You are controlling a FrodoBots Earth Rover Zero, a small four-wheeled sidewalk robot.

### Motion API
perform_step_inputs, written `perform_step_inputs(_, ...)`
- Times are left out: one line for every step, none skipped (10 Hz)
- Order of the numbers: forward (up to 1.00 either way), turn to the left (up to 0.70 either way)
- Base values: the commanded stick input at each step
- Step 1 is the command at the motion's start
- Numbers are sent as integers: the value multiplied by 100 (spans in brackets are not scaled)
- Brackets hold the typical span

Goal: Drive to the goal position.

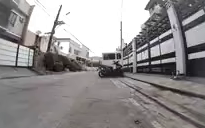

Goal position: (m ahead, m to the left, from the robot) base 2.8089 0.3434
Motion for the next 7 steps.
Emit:
perform_step_inputs(11,0)
perform_step_inputs(11,0)
perform_step_inputs(11,0)
perform_step_inputs(11,0)
perform_step_inputs(11,0)
perform_step_inputs(11,0)
perform_step_inputs(11,0)
